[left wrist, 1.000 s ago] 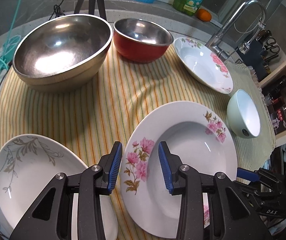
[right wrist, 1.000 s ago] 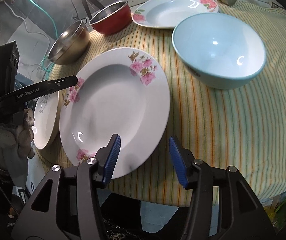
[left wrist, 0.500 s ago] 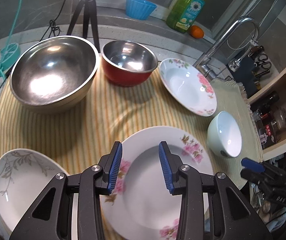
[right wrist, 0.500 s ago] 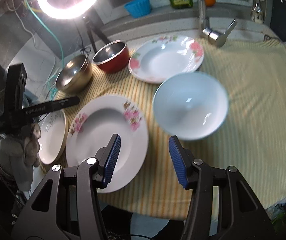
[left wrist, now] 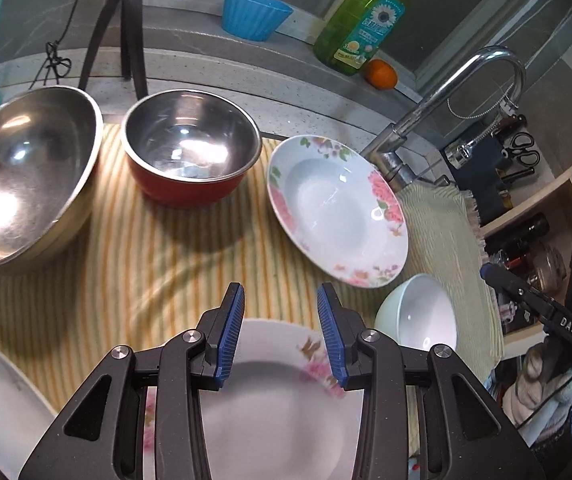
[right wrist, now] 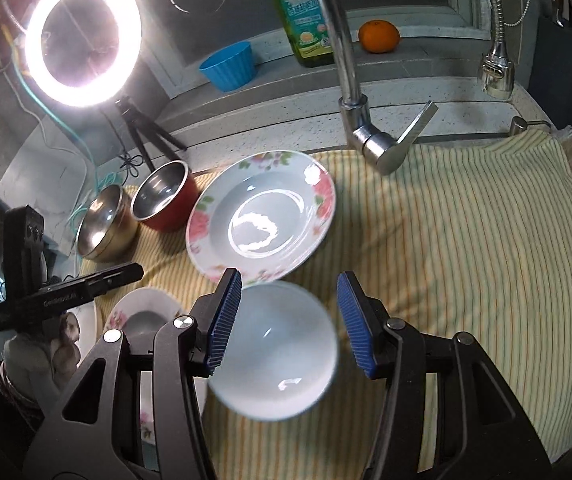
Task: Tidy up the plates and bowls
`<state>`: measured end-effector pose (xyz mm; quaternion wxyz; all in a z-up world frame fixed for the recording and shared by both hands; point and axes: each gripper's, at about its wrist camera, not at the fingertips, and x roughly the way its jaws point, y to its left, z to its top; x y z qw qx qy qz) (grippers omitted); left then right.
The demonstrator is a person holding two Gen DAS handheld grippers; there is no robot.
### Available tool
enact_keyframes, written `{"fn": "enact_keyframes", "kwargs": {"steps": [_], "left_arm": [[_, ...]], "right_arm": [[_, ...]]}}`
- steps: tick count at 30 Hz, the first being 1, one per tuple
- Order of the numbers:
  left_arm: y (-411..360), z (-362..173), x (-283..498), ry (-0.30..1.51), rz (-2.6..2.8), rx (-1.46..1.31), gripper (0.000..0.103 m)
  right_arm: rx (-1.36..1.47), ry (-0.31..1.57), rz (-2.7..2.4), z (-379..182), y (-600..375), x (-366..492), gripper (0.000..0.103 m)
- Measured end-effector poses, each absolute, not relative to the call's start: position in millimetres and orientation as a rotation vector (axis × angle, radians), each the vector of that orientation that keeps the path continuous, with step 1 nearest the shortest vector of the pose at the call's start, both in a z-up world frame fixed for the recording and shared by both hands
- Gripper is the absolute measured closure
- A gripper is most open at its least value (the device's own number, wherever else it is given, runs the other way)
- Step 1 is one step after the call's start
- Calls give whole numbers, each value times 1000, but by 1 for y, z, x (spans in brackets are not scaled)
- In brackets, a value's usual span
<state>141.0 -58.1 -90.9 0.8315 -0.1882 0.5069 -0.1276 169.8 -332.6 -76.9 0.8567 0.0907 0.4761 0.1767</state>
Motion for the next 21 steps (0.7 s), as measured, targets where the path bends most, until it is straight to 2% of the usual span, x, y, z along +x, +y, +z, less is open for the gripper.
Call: {"fn": "enact_keyframes", "kwargs": {"steps": [21], "left_arm": [[-78, -129, 197, 1145, -187, -457, 67]], "right_arm": [[152, 1124, 460, -143, -320, 276, 51]]}}
